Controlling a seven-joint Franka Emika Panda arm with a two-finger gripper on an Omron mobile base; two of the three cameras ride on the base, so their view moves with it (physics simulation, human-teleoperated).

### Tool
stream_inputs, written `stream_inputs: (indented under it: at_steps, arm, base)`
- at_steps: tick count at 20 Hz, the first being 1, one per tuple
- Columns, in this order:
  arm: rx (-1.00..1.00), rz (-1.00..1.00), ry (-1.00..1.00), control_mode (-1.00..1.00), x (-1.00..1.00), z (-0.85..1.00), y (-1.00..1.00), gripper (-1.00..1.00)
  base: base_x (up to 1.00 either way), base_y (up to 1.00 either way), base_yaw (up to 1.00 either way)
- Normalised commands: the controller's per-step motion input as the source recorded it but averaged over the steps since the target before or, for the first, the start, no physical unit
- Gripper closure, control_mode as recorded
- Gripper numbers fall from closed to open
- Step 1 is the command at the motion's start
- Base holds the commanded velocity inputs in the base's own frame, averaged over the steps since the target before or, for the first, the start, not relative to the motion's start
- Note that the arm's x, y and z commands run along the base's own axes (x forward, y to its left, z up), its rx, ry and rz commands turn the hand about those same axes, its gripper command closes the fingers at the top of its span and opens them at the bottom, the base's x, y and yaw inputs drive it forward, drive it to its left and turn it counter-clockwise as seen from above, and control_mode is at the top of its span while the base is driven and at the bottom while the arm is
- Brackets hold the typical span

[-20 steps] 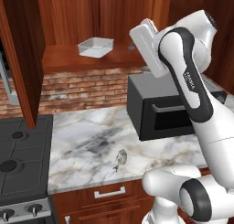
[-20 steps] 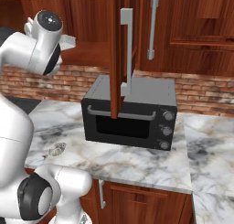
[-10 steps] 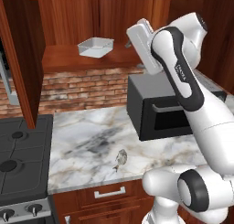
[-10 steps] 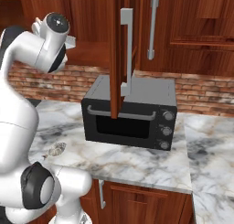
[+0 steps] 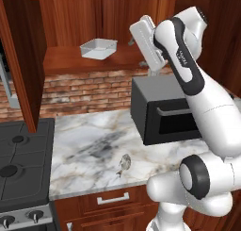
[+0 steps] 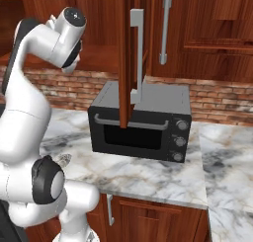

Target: Retrieve the tupperware from the cabinet, then place the raw meat into the tupperware to avoid contamination.

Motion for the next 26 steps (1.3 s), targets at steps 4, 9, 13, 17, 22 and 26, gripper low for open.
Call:
stream_inputs:
  at_steps: [4, 9, 13, 17, 22, 26]
  arm:
    - [0.02, 0.0, 0.03, -1.0, 0.44, 0.0, 0.0, -1.0]
    - [0.0, 0.0, 0.01, -1.0, 0.45, -0.02, 0.0, -1.0]
    - [0.0, -0.01, 0.0, -1.0, 0.39, -0.03, 0.03, -1.0]
    - [0.0, -0.03, 0.01, -1.0, 0.28, 0.0, 0.13, -1.0]
    - [0.0, -0.02, 0.0, -1.0, 0.24, -0.04, 0.2, -1.0]
    - [0.0, 0.0, 0.0, -1.0, 0.29, -0.09, 0.13, -1.0]
  base:
    - [0.0, 0.0, 0.0]
    - [0.0, 0.0, 0.0]
    - [0.0, 0.0, 0.0]
    - [0.0, 0.0, 0.0]
    - [0.0, 0.0, 0.0]
    - [0.0, 0.0, 0.0]
